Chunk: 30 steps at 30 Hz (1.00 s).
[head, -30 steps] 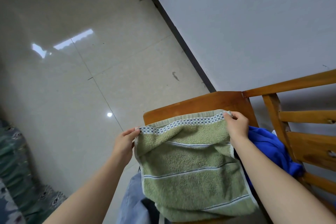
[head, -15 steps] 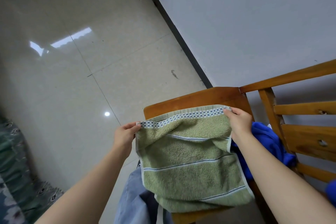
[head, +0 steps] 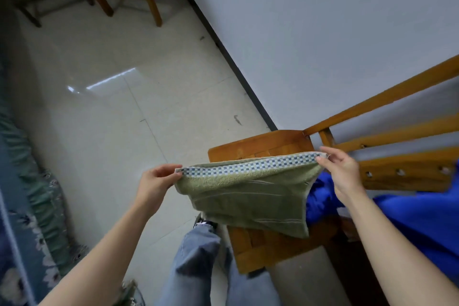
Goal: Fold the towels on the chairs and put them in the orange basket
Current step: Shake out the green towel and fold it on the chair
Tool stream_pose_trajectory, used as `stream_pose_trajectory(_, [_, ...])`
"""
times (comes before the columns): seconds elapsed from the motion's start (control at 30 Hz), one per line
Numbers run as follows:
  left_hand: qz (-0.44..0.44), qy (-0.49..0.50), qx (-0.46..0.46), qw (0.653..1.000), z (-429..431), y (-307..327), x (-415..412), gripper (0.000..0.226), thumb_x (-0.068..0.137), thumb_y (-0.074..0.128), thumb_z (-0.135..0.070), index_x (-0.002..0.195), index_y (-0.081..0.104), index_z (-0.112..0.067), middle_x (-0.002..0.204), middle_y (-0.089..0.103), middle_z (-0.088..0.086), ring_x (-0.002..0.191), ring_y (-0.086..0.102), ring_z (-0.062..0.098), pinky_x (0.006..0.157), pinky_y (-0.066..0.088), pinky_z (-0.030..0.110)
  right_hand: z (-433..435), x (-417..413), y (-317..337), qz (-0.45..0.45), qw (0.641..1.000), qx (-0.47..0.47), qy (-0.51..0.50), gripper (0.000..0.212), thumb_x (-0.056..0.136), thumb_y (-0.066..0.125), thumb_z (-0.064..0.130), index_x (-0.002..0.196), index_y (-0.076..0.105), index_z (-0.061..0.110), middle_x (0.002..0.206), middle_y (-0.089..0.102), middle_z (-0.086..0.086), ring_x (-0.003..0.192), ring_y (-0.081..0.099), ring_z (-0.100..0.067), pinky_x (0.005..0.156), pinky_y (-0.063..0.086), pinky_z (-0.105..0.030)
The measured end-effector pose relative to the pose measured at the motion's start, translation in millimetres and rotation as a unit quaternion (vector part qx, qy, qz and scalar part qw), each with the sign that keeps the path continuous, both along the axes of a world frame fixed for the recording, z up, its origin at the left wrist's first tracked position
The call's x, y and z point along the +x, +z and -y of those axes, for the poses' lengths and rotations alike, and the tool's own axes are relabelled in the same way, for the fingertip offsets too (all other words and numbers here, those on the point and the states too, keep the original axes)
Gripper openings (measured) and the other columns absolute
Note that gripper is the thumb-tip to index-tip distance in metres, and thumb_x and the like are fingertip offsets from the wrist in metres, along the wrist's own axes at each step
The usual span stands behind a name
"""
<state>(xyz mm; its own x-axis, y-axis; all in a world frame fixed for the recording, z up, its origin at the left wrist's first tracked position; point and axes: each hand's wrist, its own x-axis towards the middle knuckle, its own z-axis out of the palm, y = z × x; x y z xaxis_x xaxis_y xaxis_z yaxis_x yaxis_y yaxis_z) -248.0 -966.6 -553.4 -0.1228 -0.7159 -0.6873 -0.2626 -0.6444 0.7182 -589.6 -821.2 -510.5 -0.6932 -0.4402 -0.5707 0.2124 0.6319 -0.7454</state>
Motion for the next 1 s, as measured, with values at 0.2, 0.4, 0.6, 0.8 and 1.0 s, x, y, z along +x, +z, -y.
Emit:
stream_pose_trajectory(0.2, [0.014, -0.139, -0.152, 0.978, 5, 100, 31, 0.024, 0.078, 0.059, 0.017, 0.085, 0.065, -0.005, 0.062, 0.067, -0.011, 0.056, 0.06, -0.008, 0.061, 0.045, 0.002, -9, 6, 112, -0.099, 0.978, -0.012, 0.186, 0.036, 0.083, 0.062, -0.002, 0.115, 0.062, 0.015, 0.112, 0.062, -0.006, 0.102, 0.056, -0.017, 0.07, 0.048, -0.002])
stream_pose_trajectory(0.4, [0.145, -0.439, -0.541, 0.702, 43, 181, 50, 0.03, 0.063, 0.072, 0.02, 0.088, 0.071, 0.003, 0.081, 0.065, 0.013, 0.066, 0.064, 0.018, 0.062, 0.049, 0.02, 7, 15, 199, -0.299, 0.848, 0.101, 0.426, 0.022, 0.089, 0.053, 0.002, 0.106, 0.065, 0.009, 0.1, 0.061, -0.003, 0.094, 0.055, -0.019, 0.076, 0.039, -0.025])
stream_pose_trajectory(0.6, [0.21, -0.384, -0.631, 0.64, 64, 241, 31, 0.016, 0.068, 0.073, 0.009, 0.081, 0.068, 0.001, 0.078, 0.061, 0.016, 0.066, 0.059, 0.033, 0.06, 0.051, 0.037, 22, 19, 242, -0.452, 0.79, 0.083, 0.405, 0.017, 0.09, 0.05, 0.004, 0.102, 0.061, 0.009, 0.102, 0.06, -0.003, 0.084, 0.048, -0.011, 0.058, 0.03, -0.01])
stream_pose_trajectory(0.8, [0.103, -0.29, -0.475, 0.824, 74, 279, 18, 0.014, 0.079, 0.066, 0.004, 0.089, 0.068, -0.005, 0.079, 0.065, 0.006, 0.071, 0.061, 0.017, 0.064, 0.046, 0.014, 22, 8, 263, -0.302, 0.917, -0.034, 0.258, 0.014, 0.086, 0.058, 0.0, 0.093, 0.063, 0.01, 0.086, 0.06, 0.001, 0.09, 0.054, -0.016, 0.07, 0.042, -0.021])
stream_pose_trajectory(1.0, [-0.051, -0.233, -0.308, 0.921, 75, 291, 20, 0.017, 0.082, 0.064, -0.002, 0.087, 0.064, -0.018, 0.071, 0.071, -0.004, 0.076, 0.062, 0.015, 0.071, 0.051, 0.02, 8, -4, 256, -0.16, 0.962, -0.088, 0.201, 0.018, 0.083, 0.062, -0.001, 0.087, 0.063, 0.017, 0.09, 0.065, -0.006, 0.095, 0.06, -0.024, 0.086, 0.05, -0.034])
